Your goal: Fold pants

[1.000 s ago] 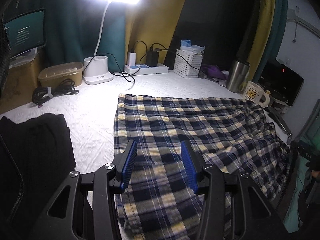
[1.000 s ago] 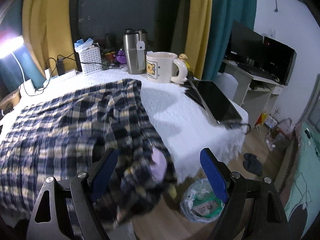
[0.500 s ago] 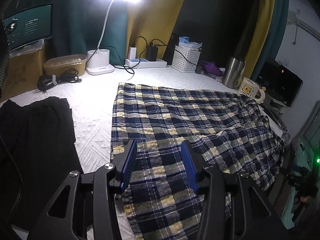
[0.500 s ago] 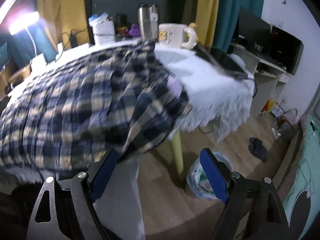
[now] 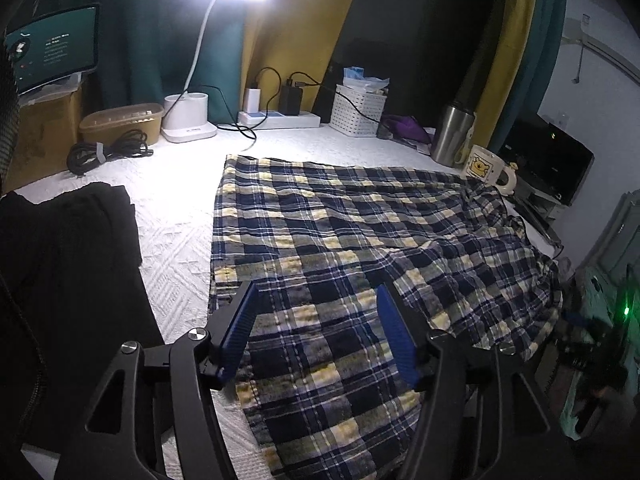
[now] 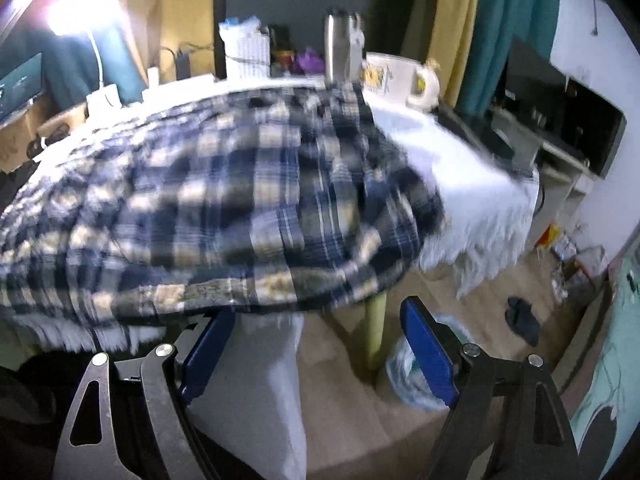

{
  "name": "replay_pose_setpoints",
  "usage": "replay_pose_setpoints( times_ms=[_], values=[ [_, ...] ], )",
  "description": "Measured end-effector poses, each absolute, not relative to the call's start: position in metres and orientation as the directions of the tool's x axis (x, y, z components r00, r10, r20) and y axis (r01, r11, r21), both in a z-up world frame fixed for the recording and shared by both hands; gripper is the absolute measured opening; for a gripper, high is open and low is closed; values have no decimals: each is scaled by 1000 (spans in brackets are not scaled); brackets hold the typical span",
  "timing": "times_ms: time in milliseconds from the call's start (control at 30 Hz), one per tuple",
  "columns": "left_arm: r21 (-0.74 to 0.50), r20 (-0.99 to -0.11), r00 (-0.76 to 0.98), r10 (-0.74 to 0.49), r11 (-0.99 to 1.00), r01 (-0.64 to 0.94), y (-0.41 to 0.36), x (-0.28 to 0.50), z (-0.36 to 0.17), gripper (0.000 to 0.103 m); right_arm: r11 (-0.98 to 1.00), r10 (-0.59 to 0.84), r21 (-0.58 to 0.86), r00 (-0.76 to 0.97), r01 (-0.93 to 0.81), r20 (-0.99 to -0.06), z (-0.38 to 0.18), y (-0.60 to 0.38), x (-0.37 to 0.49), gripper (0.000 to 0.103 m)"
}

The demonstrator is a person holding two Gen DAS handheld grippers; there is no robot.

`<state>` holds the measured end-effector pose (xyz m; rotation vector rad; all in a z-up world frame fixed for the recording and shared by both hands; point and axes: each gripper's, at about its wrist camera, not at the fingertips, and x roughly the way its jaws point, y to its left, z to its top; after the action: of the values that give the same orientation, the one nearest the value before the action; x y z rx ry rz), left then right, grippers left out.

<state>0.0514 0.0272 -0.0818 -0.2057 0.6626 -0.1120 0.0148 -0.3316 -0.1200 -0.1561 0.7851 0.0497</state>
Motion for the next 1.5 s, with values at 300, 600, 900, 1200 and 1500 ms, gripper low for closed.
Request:
replay_pose_setpoints(
  times_ms=[300, 600, 900, 1200, 1500],
  values=[
    [-225, -604, 764, -227, 968, 110, 13, 50, -85, 74, 968, -10, -201, 775, -151, -631, -85, -311, 43, 86],
    [-233, -609, 758, -233, 966, 110, 11, 52, -87, 76, 937, 17, -247, 740, -246, -673, -91, -316, 39, 86],
    [-229, -605, 766, -218, 969, 95, 13, 54, -82, 76, 913, -38, -318, 725, -254, -688, -123, -325, 1, 86],
    [-232, -611, 762, -214, 969, 86, 15, 57, -82, 76, 753, -114, -573, 793, -324, -599, -153, -287, -5, 86],
    [-241, -615, 758, -218, 967, 83, 17, 58, -85, 77, 727, -65, -564, 779, -390, -623, -164, -276, -3, 82]
  ],
)
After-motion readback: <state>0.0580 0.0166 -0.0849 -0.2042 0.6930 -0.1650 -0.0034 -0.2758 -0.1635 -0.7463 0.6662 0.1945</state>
